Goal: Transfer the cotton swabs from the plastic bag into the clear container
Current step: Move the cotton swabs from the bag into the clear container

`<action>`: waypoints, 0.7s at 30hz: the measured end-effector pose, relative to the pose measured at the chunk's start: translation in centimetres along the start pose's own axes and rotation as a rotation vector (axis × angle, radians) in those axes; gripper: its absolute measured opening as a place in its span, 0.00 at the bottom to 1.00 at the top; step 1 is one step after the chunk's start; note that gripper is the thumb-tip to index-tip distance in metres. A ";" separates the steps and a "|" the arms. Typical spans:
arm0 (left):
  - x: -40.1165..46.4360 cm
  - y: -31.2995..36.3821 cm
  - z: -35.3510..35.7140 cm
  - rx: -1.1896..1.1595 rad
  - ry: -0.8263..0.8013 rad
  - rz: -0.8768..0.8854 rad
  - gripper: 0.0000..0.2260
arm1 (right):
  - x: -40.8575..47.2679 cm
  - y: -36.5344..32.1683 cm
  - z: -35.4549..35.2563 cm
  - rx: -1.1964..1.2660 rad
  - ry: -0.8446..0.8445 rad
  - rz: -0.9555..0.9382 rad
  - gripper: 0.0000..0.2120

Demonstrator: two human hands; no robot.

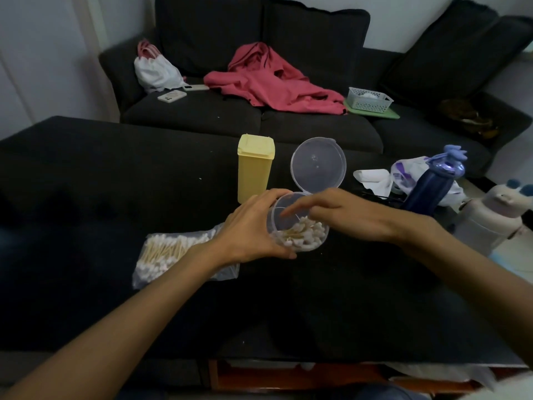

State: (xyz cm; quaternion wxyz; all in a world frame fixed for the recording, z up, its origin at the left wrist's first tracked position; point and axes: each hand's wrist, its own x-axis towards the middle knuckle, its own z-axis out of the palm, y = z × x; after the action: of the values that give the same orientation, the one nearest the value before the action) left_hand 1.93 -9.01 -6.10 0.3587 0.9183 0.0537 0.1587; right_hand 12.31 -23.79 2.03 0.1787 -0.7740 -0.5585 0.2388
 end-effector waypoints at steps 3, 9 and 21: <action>0.1 0.0 0.1 -0.010 0.021 -0.002 0.42 | -0.5 0.4 1.4 -0.140 -0.099 0.017 0.17; 0.3 -0.5 1.2 -0.031 0.003 -0.002 0.42 | -0.3 1.5 1.8 -0.197 -0.065 -0.019 0.14; 2.4 -2.5 4.6 -0.212 -0.109 -0.183 0.42 | 3.2 6.0 1.6 -0.051 0.016 -0.002 0.12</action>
State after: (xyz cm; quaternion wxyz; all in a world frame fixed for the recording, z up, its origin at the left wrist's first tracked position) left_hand 5.72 -9.61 -10.38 0.4692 0.8737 0.1007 0.0801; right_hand 16.88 -22.65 -3.13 0.1637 -0.7796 -0.5637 0.2181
